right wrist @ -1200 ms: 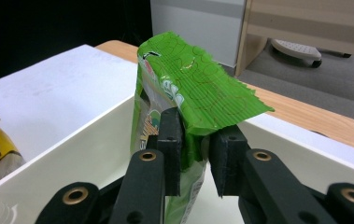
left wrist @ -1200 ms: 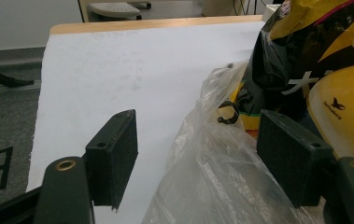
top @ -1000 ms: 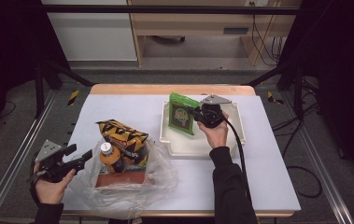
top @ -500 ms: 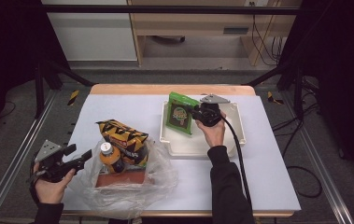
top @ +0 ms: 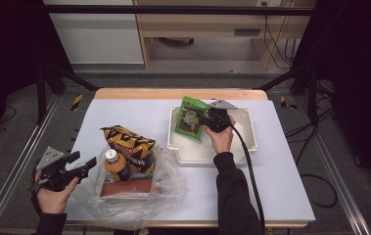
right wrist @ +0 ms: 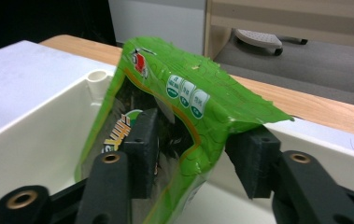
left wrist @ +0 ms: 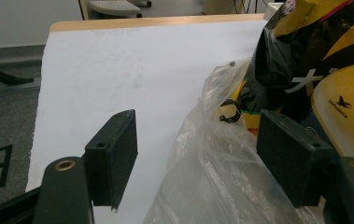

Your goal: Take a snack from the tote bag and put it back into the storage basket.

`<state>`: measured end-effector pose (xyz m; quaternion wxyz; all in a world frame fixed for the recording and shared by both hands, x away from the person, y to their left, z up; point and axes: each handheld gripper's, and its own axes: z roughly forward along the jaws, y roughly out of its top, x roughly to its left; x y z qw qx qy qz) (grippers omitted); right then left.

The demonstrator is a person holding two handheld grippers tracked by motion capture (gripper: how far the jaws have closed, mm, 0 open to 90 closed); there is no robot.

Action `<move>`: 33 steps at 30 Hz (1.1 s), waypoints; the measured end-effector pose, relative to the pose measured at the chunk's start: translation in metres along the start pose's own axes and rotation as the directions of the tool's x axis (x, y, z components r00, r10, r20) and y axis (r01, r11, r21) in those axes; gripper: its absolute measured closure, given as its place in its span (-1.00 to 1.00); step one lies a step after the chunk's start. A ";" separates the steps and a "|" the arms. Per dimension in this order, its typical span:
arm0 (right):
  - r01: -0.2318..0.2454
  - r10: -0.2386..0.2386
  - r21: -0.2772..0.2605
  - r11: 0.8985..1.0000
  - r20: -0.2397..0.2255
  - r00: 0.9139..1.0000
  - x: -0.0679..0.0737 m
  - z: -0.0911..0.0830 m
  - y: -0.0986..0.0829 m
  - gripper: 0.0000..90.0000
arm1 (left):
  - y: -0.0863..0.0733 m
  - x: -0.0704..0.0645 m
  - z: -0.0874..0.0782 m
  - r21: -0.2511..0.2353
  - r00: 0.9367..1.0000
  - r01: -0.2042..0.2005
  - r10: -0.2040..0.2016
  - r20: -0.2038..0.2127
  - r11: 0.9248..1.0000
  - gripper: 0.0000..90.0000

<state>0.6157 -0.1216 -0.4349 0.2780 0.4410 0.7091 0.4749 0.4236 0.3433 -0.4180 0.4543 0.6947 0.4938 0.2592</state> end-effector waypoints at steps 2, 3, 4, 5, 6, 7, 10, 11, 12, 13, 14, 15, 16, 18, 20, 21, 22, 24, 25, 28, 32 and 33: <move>-0.001 0.001 0.007 1.000 0.007 1.000 0.000 0.001 -0.001 0.08 | 0.000 0.000 0.000 0.001 1.000 0.002 -0.002 0.000 1.000 -0.36; -0.003 0.002 0.008 1.000 0.009 1.000 0.000 0.002 -0.002 0.01 | -0.001 0.000 0.001 0.003 1.000 0.002 -0.002 0.001 1.000 -0.36; -0.008 0.008 0.010 1.000 0.008 1.000 -0.001 0.003 -0.002 -0.05 | -0.001 0.000 0.001 0.004 1.000 0.002 -0.002 0.000 1.000 -0.36; -0.014 0.014 0.013 1.000 0.010 1.000 -0.001 0.003 -0.002 -0.13 | -0.001 0.000 0.001 0.005 1.000 0.001 -0.001 0.000 1.000 -0.36; -0.015 0.015 0.014 1.000 0.015 1.000 -0.001 0.002 -0.002 -0.20 | -0.001 0.000 0.001 0.006 1.000 0.002 -0.002 0.000 1.000 -0.36; -0.020 0.020 0.014 1.000 0.019 1.000 -0.002 0.002 -0.001 -0.25 | -0.001 0.000 0.001 0.005 1.000 0.002 -0.002 0.000 1.000 -0.36; -0.028 0.028 0.013 1.000 0.038 0.999 -0.004 -0.002 0.001 -0.32 | -0.001 0.000 0.001 0.003 1.000 0.004 -0.004 0.000 1.000 -0.36; -0.023 0.022 0.013 1.000 0.041 0.999 -0.005 -0.003 0.002 -0.34 | -0.001 0.000 0.000 0.002 1.000 0.004 -0.004 0.000 1.000 -0.36; -0.023 0.023 0.014 1.000 0.047 0.999 -0.005 -0.005 0.003 -0.35 | -0.001 0.000 0.000 0.002 1.000 0.004 -0.004 0.000 1.000 -0.36; -0.023 0.022 0.016 1.000 0.051 0.998 -0.006 -0.007 0.003 -0.35 | -0.001 0.000 0.000 0.003 1.000 0.004 -0.004 0.000 1.000 -0.36; -0.023 0.021 0.021 1.000 0.056 0.998 -0.006 -0.009 0.004 -0.35 | -0.001 0.000 0.000 0.002 1.000 0.004 -0.004 -0.001 1.000 -0.36; -0.023 0.021 0.029 0.999 0.059 0.998 -0.006 -0.011 0.004 -0.35 | -0.001 0.000 0.000 0.003 1.000 0.004 -0.004 -0.001 1.000 -0.36; -0.019 0.017 0.037 0.999 0.065 0.998 -0.005 -0.012 0.004 -0.33 | -0.001 0.000 0.000 0.002 1.000 0.004 -0.004 -0.001 1.000 -0.36; -0.024 0.020 0.055 0.998 0.064 0.998 -0.004 -0.016 0.003 -0.18 | -0.001 0.000 0.000 0.000 1.000 0.004 -0.004 -0.002 1.000 -0.36; -0.035 0.031 0.062 0.997 0.065 0.997 -0.002 -0.019 0.000 -0.06 | 0.000 0.000 -0.001 0.001 1.000 0.001 -0.001 -0.001 1.000 -0.36; -0.047 0.043 0.065 0.997 0.061 0.997 0.000 -0.019 -0.002 -0.01 | 0.000 -0.001 -0.001 0.000 1.000 0.000 0.000 0.000 1.000 -0.36; -0.055 0.051 0.076 0.996 0.054 0.997 0.001 -0.019 -0.003 0.03 | 0.000 -0.001 -0.001 0.000 1.000 0.000 0.000 0.001 1.000 -0.36; -0.057 0.051 0.102 0.993 0.055 0.997 0.002 -0.017 -0.007 0.19 | 0.000 -0.001 -0.001 0.000 1.000 -0.001 0.001 -0.001 1.000 -0.36; -0.055 0.048 0.113 0.992 0.062 0.997 0.003 -0.016 -0.008 0.25 | 0.000 0.000 -0.001 0.000 1.000 0.000 0.000 0.000 1.000 -0.36; -0.058 0.049 0.130 0.990 0.067 0.997 0.004 -0.011 -0.012 0.50 | 0.000 0.000 -0.001 -0.003 1.000 0.002 -0.002 -0.002 1.000 -0.36; -0.061 0.054 0.123 0.991 0.058 0.997 0.006 -0.004 -0.015 0.69 | -0.001 0.001 -0.001 -0.003 1.000 0.004 -0.004 -0.002 1.000 -0.36; -0.064 0.058 0.118 0.991 0.055 0.997 0.006 -0.002 -0.016 0.72 | -0.001 0.001 -0.002 -0.004 1.000 0.004 -0.004 -0.002 1.000 -0.36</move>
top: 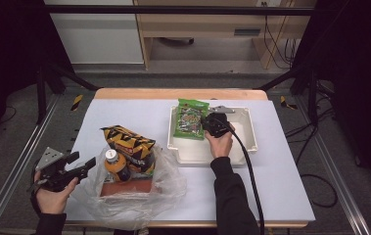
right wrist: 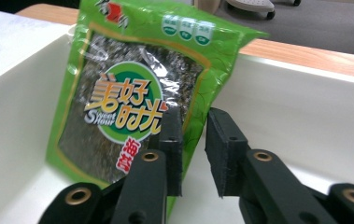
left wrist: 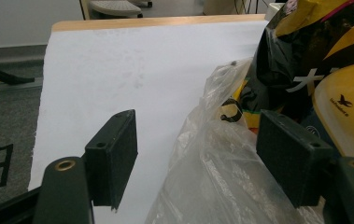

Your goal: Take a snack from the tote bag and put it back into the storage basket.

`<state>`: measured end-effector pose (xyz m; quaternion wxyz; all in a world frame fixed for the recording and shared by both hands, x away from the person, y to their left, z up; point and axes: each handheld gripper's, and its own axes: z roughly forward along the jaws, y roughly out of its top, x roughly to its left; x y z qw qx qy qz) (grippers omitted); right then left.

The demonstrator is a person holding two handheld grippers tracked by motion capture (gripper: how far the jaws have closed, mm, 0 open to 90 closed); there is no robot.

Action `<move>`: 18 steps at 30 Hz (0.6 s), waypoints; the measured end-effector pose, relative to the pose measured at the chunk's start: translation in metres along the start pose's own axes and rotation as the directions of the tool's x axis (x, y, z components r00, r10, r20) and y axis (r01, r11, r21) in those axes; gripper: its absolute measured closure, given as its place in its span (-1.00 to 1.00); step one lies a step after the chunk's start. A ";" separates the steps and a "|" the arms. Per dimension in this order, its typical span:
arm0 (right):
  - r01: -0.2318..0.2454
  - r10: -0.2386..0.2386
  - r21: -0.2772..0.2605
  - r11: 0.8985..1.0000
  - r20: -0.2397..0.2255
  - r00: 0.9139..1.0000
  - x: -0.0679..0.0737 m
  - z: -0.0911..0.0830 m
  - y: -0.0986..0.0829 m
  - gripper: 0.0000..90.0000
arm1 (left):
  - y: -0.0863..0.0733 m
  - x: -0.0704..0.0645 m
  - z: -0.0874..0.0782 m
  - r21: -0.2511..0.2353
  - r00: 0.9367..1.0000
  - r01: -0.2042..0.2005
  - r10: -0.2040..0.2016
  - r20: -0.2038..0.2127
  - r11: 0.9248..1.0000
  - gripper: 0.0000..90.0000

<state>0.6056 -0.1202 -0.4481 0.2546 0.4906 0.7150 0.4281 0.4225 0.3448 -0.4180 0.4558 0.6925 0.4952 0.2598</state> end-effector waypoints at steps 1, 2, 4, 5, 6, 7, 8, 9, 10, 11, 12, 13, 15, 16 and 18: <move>-0.001 0.001 -0.004 1.000 -0.002 1.000 0.000 0.002 0.000 0.73 | 0.000 0.000 0.000 0.000 1.000 -0.001 0.001 0.000 1.000 -0.36; -0.005 0.005 -0.010 1.000 -0.005 1.000 0.000 0.003 -0.001 0.74 | 0.000 0.000 0.000 -0.001 1.000 -0.001 0.001 0.000 1.000 -0.36; -0.005 0.004 -0.018 1.000 -0.008 1.000 0.000 0.005 -0.001 0.74 | 0.000 0.000 0.000 -0.001 1.000 0.000 0.000 0.001 1.000 -0.36; -0.004 0.003 -0.020 1.000 -0.007 1.000 0.001 0.006 -0.002 0.74 | 0.000 0.000 0.000 -0.002 1.000 0.000 0.000 0.000 1.000 -0.36; 0.002 -0.002 -0.023 1.000 -0.006 1.000 0.001 0.006 -0.002 0.74 | 0.000 0.000 0.000 -0.002 1.000 0.001 -0.001 0.001 1.000 -0.36; 0.006 -0.006 -0.027 1.000 -0.008 1.000 0.002 0.006 -0.002 0.73 | 0.000 0.000 0.000 -0.002 1.000 0.001 -0.001 0.001 1.000 -0.36; 0.010 -0.010 -0.031 0.999 -0.009 1.000 0.002 0.006 -0.002 0.71 | 0.000 0.000 0.000 -0.002 1.000 0.001 -0.001 0.001 1.000 -0.36; 0.014 -0.014 -0.035 0.999 -0.008 1.000 0.001 0.005 -0.001 0.69 | 0.000 0.000 -0.001 -0.002 1.000 0.000 0.000 0.001 1.000 -0.36; 0.014 -0.014 -0.038 0.999 -0.005 1.000 0.001 0.004 -0.001 0.68 | 0.001 0.000 -0.001 -0.002 1.000 0.000 0.000 0.003 1.000 -0.36; 0.017 -0.017 -0.041 0.999 -0.004 1.000 0.001 0.003 0.000 0.66 | 0.001 0.000 -0.001 -0.004 1.000 -0.001 0.001 0.001 1.000 -0.36; 0.022 -0.022 -0.044 0.999 0.003 1.000 0.001 0.001 0.000 0.62 | 0.001 0.000 -0.002 -0.006 1.000 0.000 0.000 0.002 1.000 -0.36; 0.021 -0.021 -0.045 0.999 0.001 1.000 0.002 -0.001 0.001 0.59 | 0.001 0.000 -0.002 -0.008 1.000 0.002 -0.002 0.003 1.000 -0.36; 0.032 -0.032 -0.054 0.998 0.006 0.999 0.001 -0.006 0.004 0.52 | 0.002 0.000 -0.003 -0.009 1.000 0.001 -0.001 0.003 1.000 -0.36; 0.034 -0.034 -0.057 0.998 0.001 0.999 0.001 -0.008 0.005 0.49 | 0.002 0.000 -0.003 -0.011 1.000 0.002 -0.002 0.005 1.000 -0.36; 0.034 -0.035 -0.061 0.998 -0.006 0.999 0.003 -0.015 0.008 0.42 | 0.002 -0.001 -0.004 -0.014 1.000 0.003 -0.003 0.006 1.000 -0.36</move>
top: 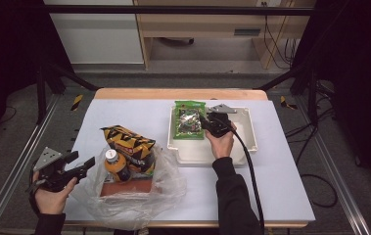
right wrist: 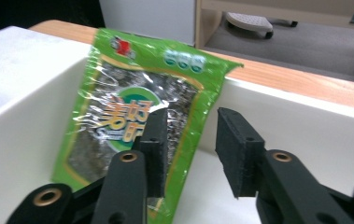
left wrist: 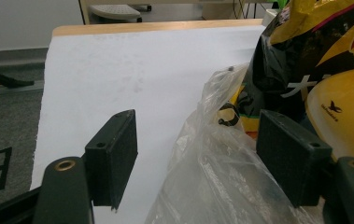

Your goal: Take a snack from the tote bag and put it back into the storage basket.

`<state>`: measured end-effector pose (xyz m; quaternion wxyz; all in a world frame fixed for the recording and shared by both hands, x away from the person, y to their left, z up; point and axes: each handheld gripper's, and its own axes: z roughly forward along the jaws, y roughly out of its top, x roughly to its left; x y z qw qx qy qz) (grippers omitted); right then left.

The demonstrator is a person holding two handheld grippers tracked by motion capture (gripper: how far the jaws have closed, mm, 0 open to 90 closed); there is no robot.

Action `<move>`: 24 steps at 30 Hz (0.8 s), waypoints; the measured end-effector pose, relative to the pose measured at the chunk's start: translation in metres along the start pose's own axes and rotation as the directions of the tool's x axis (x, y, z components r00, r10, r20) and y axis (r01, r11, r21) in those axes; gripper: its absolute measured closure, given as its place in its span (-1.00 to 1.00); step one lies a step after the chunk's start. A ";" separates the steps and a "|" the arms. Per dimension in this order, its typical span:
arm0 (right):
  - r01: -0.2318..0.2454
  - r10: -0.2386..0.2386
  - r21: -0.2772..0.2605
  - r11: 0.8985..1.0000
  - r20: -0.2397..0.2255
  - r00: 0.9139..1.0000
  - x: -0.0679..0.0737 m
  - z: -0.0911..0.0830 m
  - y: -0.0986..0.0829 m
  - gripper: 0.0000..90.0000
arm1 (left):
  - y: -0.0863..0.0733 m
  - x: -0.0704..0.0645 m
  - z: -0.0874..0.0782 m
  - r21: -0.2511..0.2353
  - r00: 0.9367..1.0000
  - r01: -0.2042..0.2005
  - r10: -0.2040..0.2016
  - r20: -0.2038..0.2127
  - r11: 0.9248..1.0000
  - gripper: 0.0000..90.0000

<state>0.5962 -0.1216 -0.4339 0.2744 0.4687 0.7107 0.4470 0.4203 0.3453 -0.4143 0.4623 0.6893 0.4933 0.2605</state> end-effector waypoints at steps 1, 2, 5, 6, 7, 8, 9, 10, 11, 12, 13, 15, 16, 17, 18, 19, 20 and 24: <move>0.000 0.000 -0.003 1.000 -0.005 1.000 0.001 -0.003 0.001 0.40 | 0.000 0.000 0.000 -0.001 1.000 0.000 0.000 0.001 1.000 -0.36; 0.008 -0.008 -0.008 1.000 -0.011 1.000 0.002 -0.007 0.003 0.37 | 0.000 0.000 0.000 -0.001 1.000 -0.001 0.001 0.000 1.000 -0.36; 0.010 -0.011 -0.027 1.000 -0.030 1.000 0.007 -0.021 0.007 0.30 | 0.001 -0.001 -0.001 -0.005 1.000 -0.003 0.003 0.002 1.000 -0.36; 0.014 -0.016 -0.035 0.999 -0.036 0.999 0.009 -0.025 0.009 0.29 | 0.001 -0.001 -0.002 -0.006 1.000 -0.003 0.003 0.003 1.000 -0.35; 0.012 -0.014 -0.049 0.999 -0.043 0.999 0.011 -0.030 0.010 0.27 | 0.002 -0.001 -0.002 -0.007 1.000 -0.003 0.003 0.005 1.000 -0.35; 0.010 -0.013 -0.058 0.998 -0.052 0.999 0.013 -0.035 0.010 0.26 | 0.002 -0.002 -0.002 -0.009 1.000 -0.005 0.005 0.005 1.000 -0.35; 0.012 -0.016 -0.063 0.998 -0.060 0.998 0.014 -0.039 0.010 0.25 | 0.002 -0.002 -0.002 -0.009 1.000 -0.006 0.006 0.007 1.000 -0.35; 0.015 -0.019 -0.064 0.998 -0.066 0.998 0.016 -0.043 0.010 0.23 | 0.002 -0.003 -0.002 -0.009 1.000 -0.007 0.007 0.007 1.000 -0.35; 0.013 -0.018 -0.068 0.998 -0.073 0.997 0.017 -0.047 0.010 0.22 | 0.002 -0.003 -0.002 -0.007 1.000 -0.010 0.010 0.008 1.000 -0.35; 0.012 -0.018 -0.072 0.997 -0.079 0.997 0.019 -0.051 0.010 0.21 | 0.002 -0.004 -0.002 -0.006 1.000 -0.012 0.012 0.008 1.000 -0.35; 0.016 -0.022 -0.072 0.997 -0.086 0.996 0.020 -0.055 0.010 0.20 | 0.003 -0.004 -0.002 -0.005 1.000 -0.013 0.013 0.008 1.000 -0.35; 0.018 -0.026 -0.081 0.997 -0.103 0.994 0.023 -0.065 0.009 0.15 | 0.002 -0.004 -0.001 -0.003 1.000 -0.013 0.013 0.011 1.000 -0.35; 0.020 -0.029 -0.083 0.996 -0.107 0.994 0.024 -0.068 0.009 0.13 | 0.002 -0.004 -0.001 -0.002 1.000 -0.014 0.014 0.011 1.000 -0.35; 0.022 -0.032 -0.081 0.996 -0.119 0.992 0.026 -0.073 0.008 0.10 | 0.002 -0.004 -0.001 -0.001 1.000 -0.014 0.014 0.012 1.000 -0.35; 0.025 -0.035 -0.080 0.997 -0.125 0.992 0.027 -0.076 0.007 0.08 | 0.002 -0.004 -0.001 -0.001 1.000 -0.012 0.012 0.012 1.000 -0.35; 0.028 -0.039 -0.081 0.996 -0.135 0.990 0.029 -0.081 0.006 0.06 | 0.002 -0.004 -0.001 -0.001 1.000 -0.011 0.011 0.012 1.000 -0.35; 0.030 -0.042 -0.083 0.996 -0.146 0.988 0.031 -0.086 0.005 0.04 | 0.002 -0.004 -0.001 -0.001 1.000 -0.011 0.011 0.012 1.000 -0.35; 0.055 -0.073 -0.098 0.994 -0.191 0.979 0.040 -0.103 0.001 -0.02 | 0.002 -0.004 -0.001 -0.001 1.000 -0.011 0.011 0.010 1.000 -0.36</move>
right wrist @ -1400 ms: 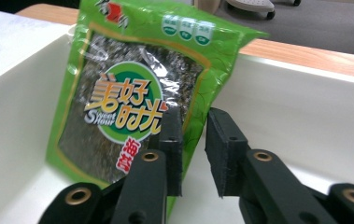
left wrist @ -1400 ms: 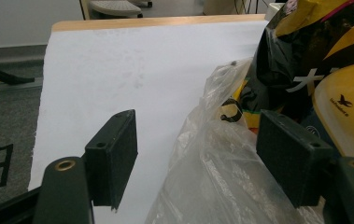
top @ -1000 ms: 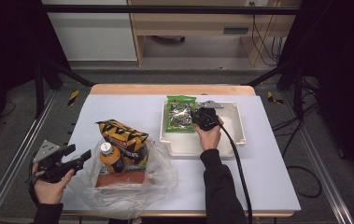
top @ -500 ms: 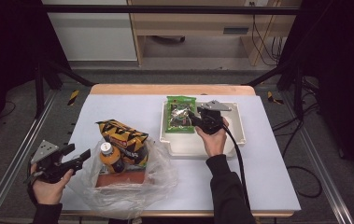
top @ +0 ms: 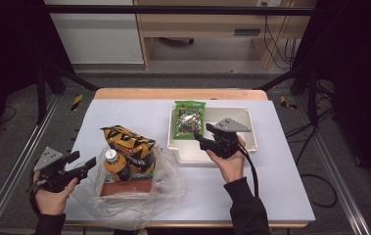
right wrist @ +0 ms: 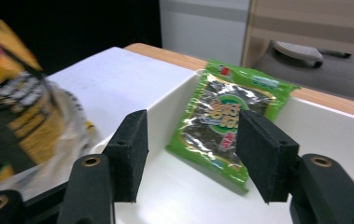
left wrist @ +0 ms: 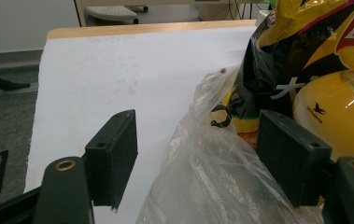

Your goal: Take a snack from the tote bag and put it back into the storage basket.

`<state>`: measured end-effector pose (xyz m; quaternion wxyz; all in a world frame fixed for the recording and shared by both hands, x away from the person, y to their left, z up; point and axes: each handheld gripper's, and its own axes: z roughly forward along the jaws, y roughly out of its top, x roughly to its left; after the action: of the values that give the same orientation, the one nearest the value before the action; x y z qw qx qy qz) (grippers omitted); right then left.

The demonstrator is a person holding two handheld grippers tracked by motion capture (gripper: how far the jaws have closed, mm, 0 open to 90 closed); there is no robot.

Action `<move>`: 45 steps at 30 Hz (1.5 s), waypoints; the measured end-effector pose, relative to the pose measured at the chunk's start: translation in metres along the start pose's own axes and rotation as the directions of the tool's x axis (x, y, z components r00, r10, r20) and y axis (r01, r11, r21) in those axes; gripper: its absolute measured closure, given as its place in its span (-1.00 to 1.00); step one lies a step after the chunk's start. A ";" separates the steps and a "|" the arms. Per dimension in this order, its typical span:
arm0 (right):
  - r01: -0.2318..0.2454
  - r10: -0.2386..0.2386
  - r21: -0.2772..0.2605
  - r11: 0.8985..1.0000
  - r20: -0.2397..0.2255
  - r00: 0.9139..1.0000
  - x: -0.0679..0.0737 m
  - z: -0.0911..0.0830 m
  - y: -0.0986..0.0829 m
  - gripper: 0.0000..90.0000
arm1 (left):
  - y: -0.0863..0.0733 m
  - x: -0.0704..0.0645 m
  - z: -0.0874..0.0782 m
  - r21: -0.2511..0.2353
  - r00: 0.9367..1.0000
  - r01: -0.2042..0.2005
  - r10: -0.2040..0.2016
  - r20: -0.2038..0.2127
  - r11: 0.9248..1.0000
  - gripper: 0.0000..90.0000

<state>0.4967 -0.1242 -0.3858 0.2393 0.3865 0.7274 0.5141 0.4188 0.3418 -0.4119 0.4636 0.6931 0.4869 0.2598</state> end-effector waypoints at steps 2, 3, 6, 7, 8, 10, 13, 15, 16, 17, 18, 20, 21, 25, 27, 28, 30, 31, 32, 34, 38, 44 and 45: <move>0.011 -0.012 -0.011 1.000 -0.026 1.000 0.007 -0.007 0.000 -0.06 | 0.000 0.000 0.000 0.002 1.000 0.000 0.000 0.000 1.000 -0.36; 0.008 -0.008 -0.018 1.000 -0.039 0.999 0.010 -0.010 0.001 -0.09 | 0.000 0.000 0.000 0.002 1.000 0.000 0.000 0.000 1.000 -0.35; 0.007 -0.010 -0.036 0.999 -0.080 0.997 0.021 -0.017 0.002 -0.15 | 0.000 0.000 0.000 0.003 1.000 0.002 -0.002 0.001 1.000 -0.36; 0.009 -0.013 -0.039 0.999 -0.091 0.996 0.025 -0.018 0.003 -0.16 | 0.000 0.001 0.000 0.003 1.000 0.002 -0.002 -0.001 1.000 -0.36; 0.010 -0.014 -0.041 0.999 -0.101 0.995 0.029 -0.019 0.004 -0.17 | 0.000 0.001 0.000 0.003 1.000 0.002 -0.002 -0.001 1.000 -0.36; 0.012 -0.017 -0.044 0.999 -0.122 0.992 0.036 -0.020 0.005 -0.21 | 0.000 0.001 0.000 0.002 1.000 0.004 -0.004 -0.002 1.000 -0.35; 0.019 -0.025 -0.042 0.999 -0.150 0.988 0.047 -0.019 0.006 -0.26 | -0.001 0.001 0.000 0.003 1.000 0.005 -0.005 -0.002 1.000 -0.36; 0.019 -0.026 -0.045 0.999 -0.165 0.986 0.052 -0.019 0.008 -0.27 | -0.001 0.001 0.000 0.004 1.000 0.004 -0.004 -0.003 1.000 -0.36; 0.017 -0.025 -0.045 0.999 -0.175 0.984 0.056 -0.019 0.009 -0.28 | -0.001 0.001 0.000 0.003 1.000 0.005 -0.005 -0.002 1.000 -0.36; 0.020 -0.029 -0.048 0.999 -0.184 0.982 0.059 -0.019 0.009 -0.29 | -0.001 0.001 0.000 0.002 1.000 0.005 -0.005 -0.001 1.000 -0.36; 0.020 -0.030 -0.055 0.998 -0.196 0.980 0.063 -0.018 0.010 -0.29 | -0.001 0.002 0.000 0.002 1.000 0.006 -0.006 -0.001 1.000 -0.36; 0.028 -0.039 -0.051 0.998 -0.215 0.976 0.070 -0.017 0.012 -0.30 | -0.001 0.002 0.000 0.001 1.000 0.007 -0.007 0.001 1.000 -0.36; 0.030 -0.041 -0.051 0.998 -0.225 0.973 0.074 -0.016 0.012 -0.31 | -0.001 0.002 -0.001 0.001 1.000 0.007 -0.007 -0.002 1.000 -0.36; 0.025 -0.039 -0.057 0.998 -0.262 0.964 0.087 -0.012 0.015 -0.32 | -0.001 0.003 -0.001 -0.001 1.000 0.008 -0.008 -0.003 1.000 -0.36; 0.027 -0.041 -0.053 0.998 -0.276 0.960 0.093 -0.009 0.015 -0.34 | -0.001 0.002 -0.001 0.001 1.000 0.007 -0.007 -0.003 1.000 -0.36; 0.028 -0.042 -0.052 0.998 -0.284 0.958 0.097 -0.007 0.016 -0.34 | -0.001 0.002 -0.001 0.002 1.000 0.006 -0.006 -0.004 1.000 -0.36; 0.032 -0.047 -0.054 0.998 -0.298 0.953 0.103 -0.005 0.016 -0.36 | -0.001 0.003 -0.001 0.001 1.000 0.007 -0.007 -0.005 1.000 -0.36; 0.033 -0.048 -0.053 0.998 -0.305 0.951 0.106 -0.003 0.016 -0.37 | -0.001 0.003 -0.001 0.001 1.000 0.008 -0.008 -0.006 1.000 -0.36; 0.031 -0.046 -0.052 0.998 -0.313 0.949 0.108 -0.001 0.017 -0.38 | -0.001 0.003 -0.001 0.001 1.000 0.008 -0.008 -0.007 1.000 -0.36; 0.028 -0.041 -0.046 0.999 -0.317 0.947 0.113 0.004 0.017 -0.41 | -0.002 0.003 -0.001 0.001 1.000 0.008 -0.008 -0.007 1.000 -0.36; 0.027 -0.037 -0.036 0.999 -0.316 0.948 0.120 0.016 0.019 -0.42 | -0.001 0.002 -0.001 0.004 1.000 0.004 -0.004 -0.008 1.000 -0.36; 0.023 -0.025 -0.010 1.000 -0.302 0.953 0.126 0.037 0.021 -0.39 | -0.001 0.002 -0.001 0.004 1.000 0.000 0.000 -0.014 1.000 -0.36; 0.024 -0.023 -0.002 1.000 -0.304 0.953 0.127 0.040 0.020 -0.38 | -0.002 0.002 -0.001 0.002 1.000 -0.001 0.001 -0.015 1.000 -0.36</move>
<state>0.4585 0.0043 -0.3754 0.1305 0.2944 0.7604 0.5640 0.4182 0.3441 -0.4130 0.4589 0.6919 0.4904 0.2648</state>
